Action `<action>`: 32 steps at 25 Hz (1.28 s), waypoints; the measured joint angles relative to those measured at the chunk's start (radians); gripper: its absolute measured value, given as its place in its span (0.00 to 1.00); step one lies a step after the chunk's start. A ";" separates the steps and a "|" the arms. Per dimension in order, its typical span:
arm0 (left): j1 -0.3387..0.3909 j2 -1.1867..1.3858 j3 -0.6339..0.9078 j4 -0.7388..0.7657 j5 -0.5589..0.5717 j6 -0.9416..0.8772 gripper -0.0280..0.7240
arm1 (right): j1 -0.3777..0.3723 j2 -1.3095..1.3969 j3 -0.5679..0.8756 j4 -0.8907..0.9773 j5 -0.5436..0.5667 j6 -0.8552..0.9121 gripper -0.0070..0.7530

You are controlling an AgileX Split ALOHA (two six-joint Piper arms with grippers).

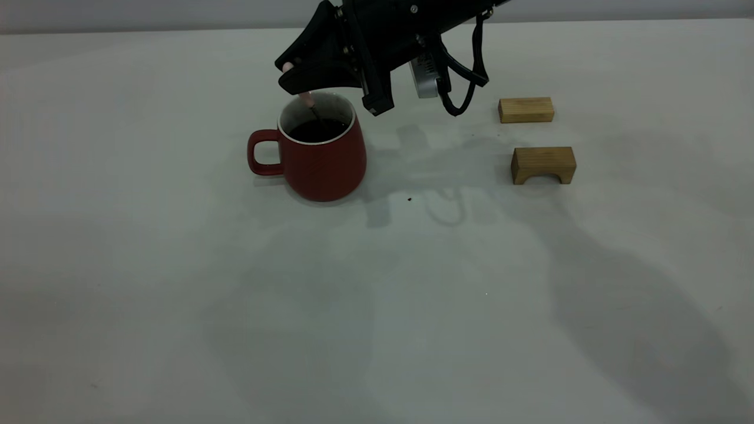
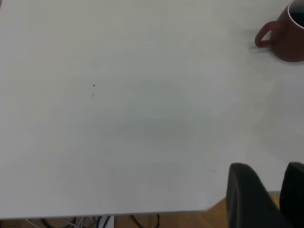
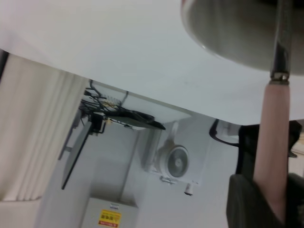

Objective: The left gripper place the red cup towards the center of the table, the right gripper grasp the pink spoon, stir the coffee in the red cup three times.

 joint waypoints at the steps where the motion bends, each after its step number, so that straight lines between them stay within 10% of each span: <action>1: 0.000 0.000 0.000 0.000 0.000 0.000 0.36 | 0.000 0.000 0.000 -0.003 0.009 0.000 0.27; 10: 0.000 0.000 0.000 0.000 0.000 0.000 0.36 | -0.001 -0.067 0.000 -0.269 0.045 -0.002 0.70; 19: 0.000 0.000 0.000 0.000 0.000 0.000 0.36 | -0.002 -0.433 0.000 -0.856 0.187 -0.002 0.72; 32: 0.000 0.000 0.000 0.000 0.000 0.000 0.36 | -0.002 -0.982 0.150 -1.172 0.313 -0.394 0.72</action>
